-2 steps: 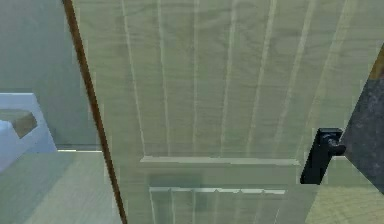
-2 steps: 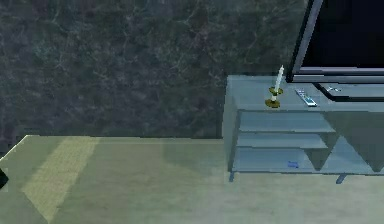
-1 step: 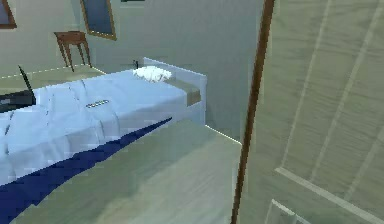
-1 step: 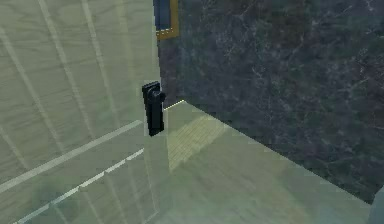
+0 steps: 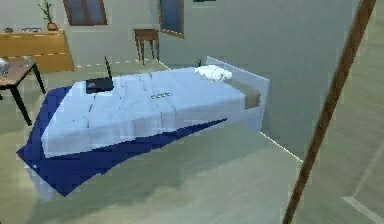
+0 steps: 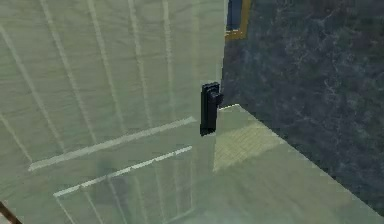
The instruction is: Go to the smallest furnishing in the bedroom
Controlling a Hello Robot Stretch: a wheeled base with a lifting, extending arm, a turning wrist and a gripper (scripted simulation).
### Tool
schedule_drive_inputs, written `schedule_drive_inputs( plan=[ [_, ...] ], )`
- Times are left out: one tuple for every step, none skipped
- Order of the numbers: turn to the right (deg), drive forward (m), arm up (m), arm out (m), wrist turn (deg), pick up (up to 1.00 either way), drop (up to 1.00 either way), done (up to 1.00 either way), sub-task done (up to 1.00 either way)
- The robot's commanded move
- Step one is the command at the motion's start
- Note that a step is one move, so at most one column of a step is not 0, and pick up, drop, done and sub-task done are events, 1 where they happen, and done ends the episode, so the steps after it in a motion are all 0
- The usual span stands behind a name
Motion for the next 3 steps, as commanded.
schedule_drive_inputs(
  plan=[
    [0.0, 0.80, 0.00, 0.00, 0.0, 0.00, 0.00, 0.00, 0.00],
    [-45.0, 0.00, 0.00, 0.00, 0.0, 0.00, 0.00, 0.00, 0.00],
    [-27.0, 0.00, 0.00, 0.00, 0.0, 0.00, 0.00, 0.00, 0.00]
  ],
)
